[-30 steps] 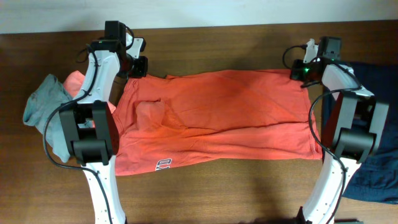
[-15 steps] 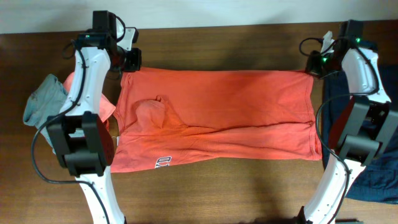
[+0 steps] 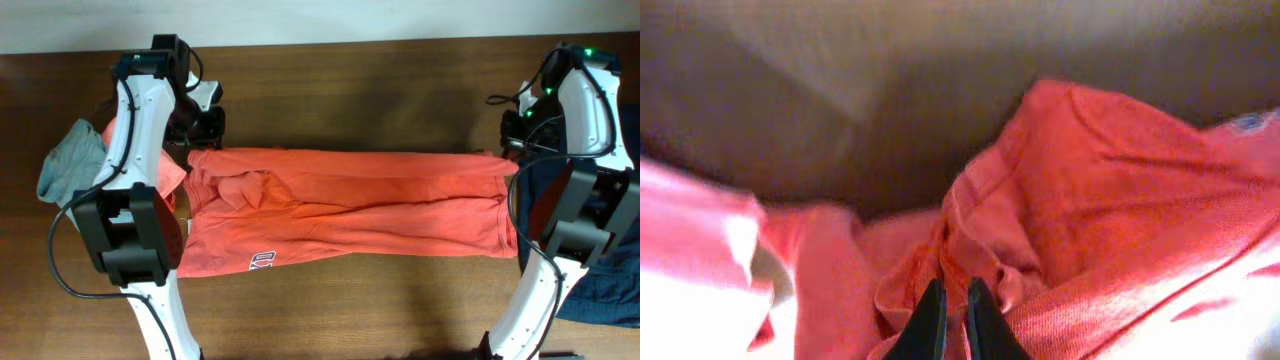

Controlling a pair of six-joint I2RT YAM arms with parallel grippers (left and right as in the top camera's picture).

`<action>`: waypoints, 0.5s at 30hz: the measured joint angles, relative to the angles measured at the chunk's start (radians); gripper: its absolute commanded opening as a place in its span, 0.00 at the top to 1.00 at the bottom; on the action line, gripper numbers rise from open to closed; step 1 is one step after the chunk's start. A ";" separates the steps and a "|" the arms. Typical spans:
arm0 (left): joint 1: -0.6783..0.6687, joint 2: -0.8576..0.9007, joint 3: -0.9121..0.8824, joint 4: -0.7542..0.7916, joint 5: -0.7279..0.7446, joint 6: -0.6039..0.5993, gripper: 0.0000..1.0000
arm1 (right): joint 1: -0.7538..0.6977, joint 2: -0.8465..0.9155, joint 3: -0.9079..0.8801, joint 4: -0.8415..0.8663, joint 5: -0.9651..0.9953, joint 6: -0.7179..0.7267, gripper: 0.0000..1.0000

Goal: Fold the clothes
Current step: 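Fold the far half of the T-shirt toward the near edge with both grippers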

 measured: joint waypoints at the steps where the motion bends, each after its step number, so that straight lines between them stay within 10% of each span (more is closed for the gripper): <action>1: 0.000 0.000 0.000 -0.019 -0.001 0.000 1.00 | 0.000 0.000 0.000 -0.013 0.006 -0.005 0.95; 15: 0.000 0.000 -0.116 -0.179 -0.015 -0.012 1.00 | 0.000 -0.002 -0.022 -0.120 0.031 -0.013 0.95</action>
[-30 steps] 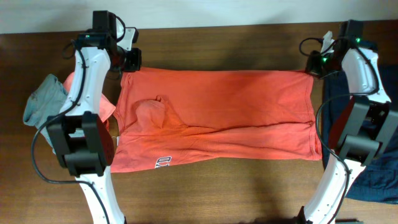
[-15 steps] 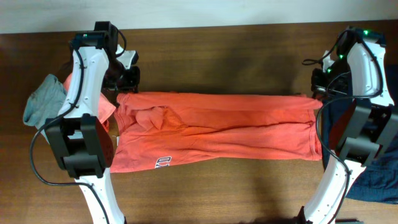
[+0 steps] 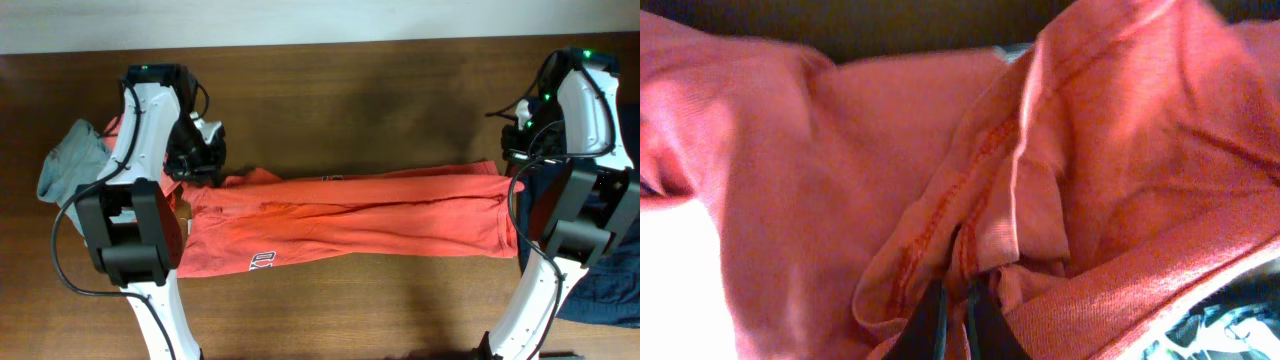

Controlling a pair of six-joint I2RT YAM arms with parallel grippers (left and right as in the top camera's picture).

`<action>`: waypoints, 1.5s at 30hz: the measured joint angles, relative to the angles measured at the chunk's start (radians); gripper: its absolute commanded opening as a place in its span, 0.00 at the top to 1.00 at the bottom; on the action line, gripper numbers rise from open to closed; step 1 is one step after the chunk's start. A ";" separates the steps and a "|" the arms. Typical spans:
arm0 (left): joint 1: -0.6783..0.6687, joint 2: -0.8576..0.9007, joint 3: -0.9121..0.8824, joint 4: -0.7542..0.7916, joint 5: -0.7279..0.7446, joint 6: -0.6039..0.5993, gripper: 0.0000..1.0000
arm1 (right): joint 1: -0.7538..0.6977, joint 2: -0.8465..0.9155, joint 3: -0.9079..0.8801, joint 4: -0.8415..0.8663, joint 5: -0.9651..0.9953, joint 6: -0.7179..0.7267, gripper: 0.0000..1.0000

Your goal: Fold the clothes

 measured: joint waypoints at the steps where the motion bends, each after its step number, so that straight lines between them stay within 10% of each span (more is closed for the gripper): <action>1: 0.000 0.000 -0.029 -0.014 -0.002 -0.003 1.00 | 0.000 0.000 -0.018 0.000 0.000 0.000 0.95; 9: -0.022 0.000 -0.147 -0.047 -0.003 -0.014 0.98 | 0.000 0.000 -0.078 0.020 0.008 0.000 0.91; 11: -0.037 0.000 -0.179 -0.048 -0.003 -0.014 0.80 | 0.000 0.000 -0.078 0.023 0.014 -0.002 0.90; 45: -0.055 -0.317 -0.219 0.201 -0.061 -0.093 0.83 | -0.003 -0.002 -0.243 0.002 0.082 0.020 0.84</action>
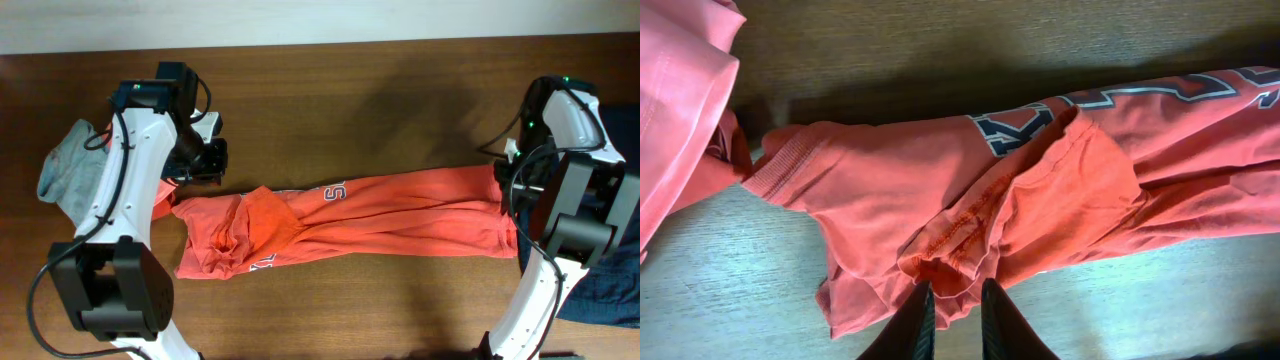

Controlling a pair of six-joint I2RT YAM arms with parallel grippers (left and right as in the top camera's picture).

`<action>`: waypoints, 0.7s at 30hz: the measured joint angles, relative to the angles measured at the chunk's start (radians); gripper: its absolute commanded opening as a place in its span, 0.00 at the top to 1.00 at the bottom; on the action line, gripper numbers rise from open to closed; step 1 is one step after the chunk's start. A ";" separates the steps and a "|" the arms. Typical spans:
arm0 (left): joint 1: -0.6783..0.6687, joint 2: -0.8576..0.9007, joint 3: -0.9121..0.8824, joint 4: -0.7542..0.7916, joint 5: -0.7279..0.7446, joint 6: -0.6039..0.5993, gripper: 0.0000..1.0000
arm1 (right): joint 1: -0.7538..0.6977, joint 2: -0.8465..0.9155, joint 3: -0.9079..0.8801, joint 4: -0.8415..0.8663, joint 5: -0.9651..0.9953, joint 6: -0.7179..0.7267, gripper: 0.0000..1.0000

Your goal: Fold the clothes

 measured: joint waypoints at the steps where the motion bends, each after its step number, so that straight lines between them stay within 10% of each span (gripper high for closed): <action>1: 0.000 0.000 0.000 0.000 0.000 0.000 0.83 | 0.000 0.000 -0.007 0.000 0.005 0.004 0.84; 13: -0.083 0.000 -0.073 0.097 0.105 0.066 0.86 | -0.002 -0.003 -0.012 0.023 -0.296 -0.200 0.80; 21: -0.166 0.003 -0.384 0.454 0.126 0.088 0.86 | -0.002 -0.014 -0.122 0.137 -0.343 -0.234 0.79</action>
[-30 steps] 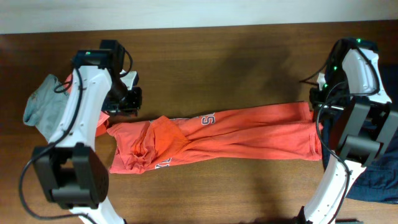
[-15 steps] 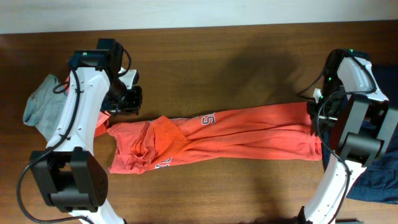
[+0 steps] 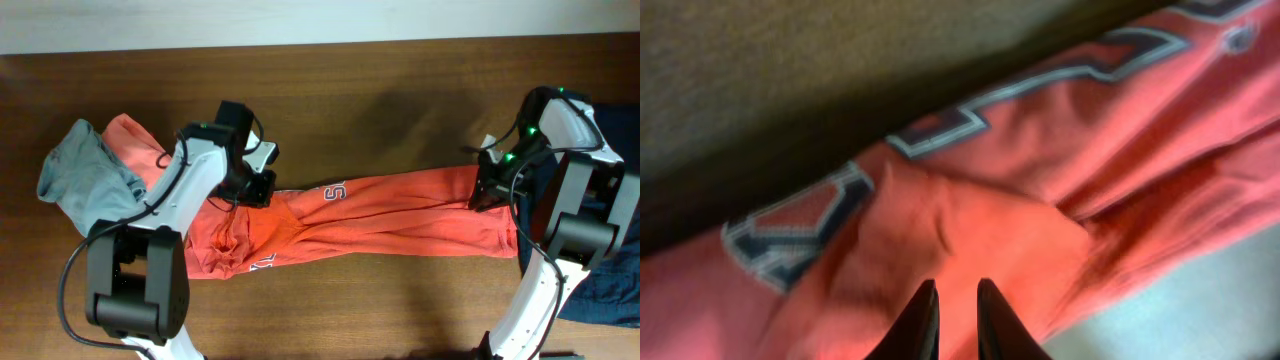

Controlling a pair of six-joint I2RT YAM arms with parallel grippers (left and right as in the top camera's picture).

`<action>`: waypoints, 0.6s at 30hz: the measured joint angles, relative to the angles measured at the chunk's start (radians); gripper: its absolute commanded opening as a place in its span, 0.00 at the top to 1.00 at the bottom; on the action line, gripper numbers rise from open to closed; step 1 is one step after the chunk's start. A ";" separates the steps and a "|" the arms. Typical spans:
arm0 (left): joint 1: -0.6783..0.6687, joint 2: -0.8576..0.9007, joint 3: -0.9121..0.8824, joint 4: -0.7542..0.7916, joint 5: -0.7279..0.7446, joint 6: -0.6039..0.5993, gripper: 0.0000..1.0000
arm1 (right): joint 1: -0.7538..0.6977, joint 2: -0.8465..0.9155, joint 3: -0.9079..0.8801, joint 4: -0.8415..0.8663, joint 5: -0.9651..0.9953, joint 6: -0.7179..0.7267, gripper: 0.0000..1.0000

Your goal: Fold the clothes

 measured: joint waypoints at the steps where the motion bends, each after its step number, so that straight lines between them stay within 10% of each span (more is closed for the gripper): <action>1: 0.000 0.001 -0.023 0.031 -0.009 -0.001 0.85 | 0.000 0.000 -0.024 0.027 0.000 0.002 0.79; 18: 0.096 0.065 -0.102 0.233 -0.243 -0.110 0.83 | 0.000 -0.030 -0.175 0.109 0.179 0.206 0.79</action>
